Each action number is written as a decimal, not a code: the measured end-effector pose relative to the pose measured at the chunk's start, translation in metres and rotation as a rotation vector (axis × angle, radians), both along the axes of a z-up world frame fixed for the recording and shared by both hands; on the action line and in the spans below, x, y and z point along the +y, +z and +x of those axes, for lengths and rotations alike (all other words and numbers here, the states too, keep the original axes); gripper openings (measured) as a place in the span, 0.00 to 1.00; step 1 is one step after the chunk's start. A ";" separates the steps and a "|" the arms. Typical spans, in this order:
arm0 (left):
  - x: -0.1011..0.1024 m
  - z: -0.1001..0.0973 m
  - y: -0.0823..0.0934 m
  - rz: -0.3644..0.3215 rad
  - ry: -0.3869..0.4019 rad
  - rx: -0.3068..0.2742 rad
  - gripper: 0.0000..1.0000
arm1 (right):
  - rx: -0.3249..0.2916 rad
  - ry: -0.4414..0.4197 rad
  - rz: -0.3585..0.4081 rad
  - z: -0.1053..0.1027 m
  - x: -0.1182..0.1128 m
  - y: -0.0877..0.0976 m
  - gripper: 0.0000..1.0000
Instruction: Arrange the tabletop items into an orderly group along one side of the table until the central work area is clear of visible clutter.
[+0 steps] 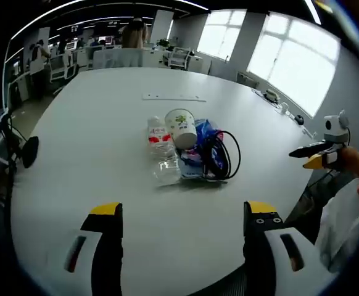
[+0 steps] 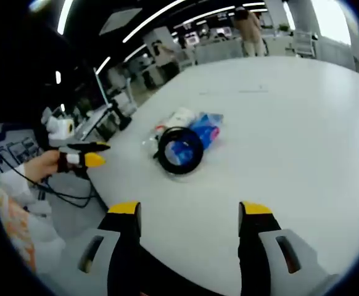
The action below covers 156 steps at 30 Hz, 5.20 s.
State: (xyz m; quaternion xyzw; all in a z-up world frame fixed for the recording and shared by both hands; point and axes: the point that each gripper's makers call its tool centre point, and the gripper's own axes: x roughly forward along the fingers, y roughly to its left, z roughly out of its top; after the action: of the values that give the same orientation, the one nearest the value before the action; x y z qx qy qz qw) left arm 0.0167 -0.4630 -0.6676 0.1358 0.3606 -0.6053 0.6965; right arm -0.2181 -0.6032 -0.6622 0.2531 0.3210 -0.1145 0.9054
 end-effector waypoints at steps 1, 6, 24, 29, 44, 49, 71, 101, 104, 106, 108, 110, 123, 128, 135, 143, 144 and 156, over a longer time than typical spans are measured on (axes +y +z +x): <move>0.001 0.000 0.000 0.001 0.001 -0.001 0.82 | -0.002 0.000 0.001 0.000 0.000 0.000 0.62; 0.005 0.003 0.002 0.005 0.006 -0.011 0.82 | -0.010 0.000 0.000 0.002 0.000 0.001 0.62; 0.014 0.003 0.001 0.005 -0.007 -0.020 0.83 | -0.002 -0.004 -0.005 0.001 0.000 -0.002 0.61; 0.015 0.001 -0.001 0.002 -0.021 -0.016 0.83 | 0.012 0.023 -0.024 0.005 0.001 -0.002 0.61; 0.013 0.006 0.002 0.007 -0.033 -0.037 0.84 | 0.004 0.060 -0.112 0.020 -0.030 0.014 0.61; 0.011 0.005 0.004 -0.004 -0.025 -0.043 0.84 | 0.017 0.083 -0.113 0.023 -0.027 0.011 0.61; 0.018 0.000 -0.003 -0.035 0.057 -0.035 0.81 | 0.029 0.174 -0.123 0.051 -0.019 0.014 0.59; 0.031 -0.018 -0.014 -0.066 0.106 0.048 0.79 | 0.035 0.326 -0.277 0.139 -0.048 0.021 0.59; 0.032 -0.020 -0.016 -0.062 0.106 0.048 0.79 | 0.038 0.348 -0.286 0.151 -0.048 0.019 0.59; 0.032 -0.021 -0.017 -0.064 0.110 0.054 0.79 | 0.037 0.359 -0.293 0.157 -0.048 0.019 0.59; 0.033 -0.020 -0.019 -0.065 0.116 0.056 0.79 | 0.034 0.371 -0.300 0.165 -0.049 0.019 0.59; 0.033 -0.020 -0.019 -0.066 0.122 0.058 0.79 | 0.034 0.378 -0.303 0.170 -0.050 0.019 0.60; 0.034 -0.019 -0.017 -0.083 0.140 0.058 0.79 | 0.057 0.412 -0.331 0.199 -0.058 0.008 0.63; 0.036 -0.018 -0.015 -0.079 0.135 0.049 0.79 | 0.069 0.420 -0.333 0.207 -0.059 0.003 0.65; 0.035 -0.019 -0.013 -0.082 0.134 0.049 0.80 | 0.125 0.517 -0.406 0.219 -0.059 -0.019 0.67; 0.028 -0.030 -0.014 -0.085 0.113 0.066 0.80 | 0.121 0.553 -0.430 0.241 -0.057 -0.027 0.67; 0.027 -0.032 -0.015 -0.085 0.110 0.069 0.80 | 0.121 0.560 -0.432 0.243 -0.057 -0.028 0.68; 0.030 -0.035 -0.017 -0.085 0.115 0.084 0.80 | 0.146 0.631 -0.475 0.257 -0.062 -0.049 0.69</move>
State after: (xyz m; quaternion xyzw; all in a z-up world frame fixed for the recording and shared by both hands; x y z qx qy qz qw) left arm -0.0187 -0.4331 -0.6851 0.0596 0.3707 -0.5842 0.7195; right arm 0.0394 -0.6652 -0.7107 -0.0831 0.4111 0.0806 0.9042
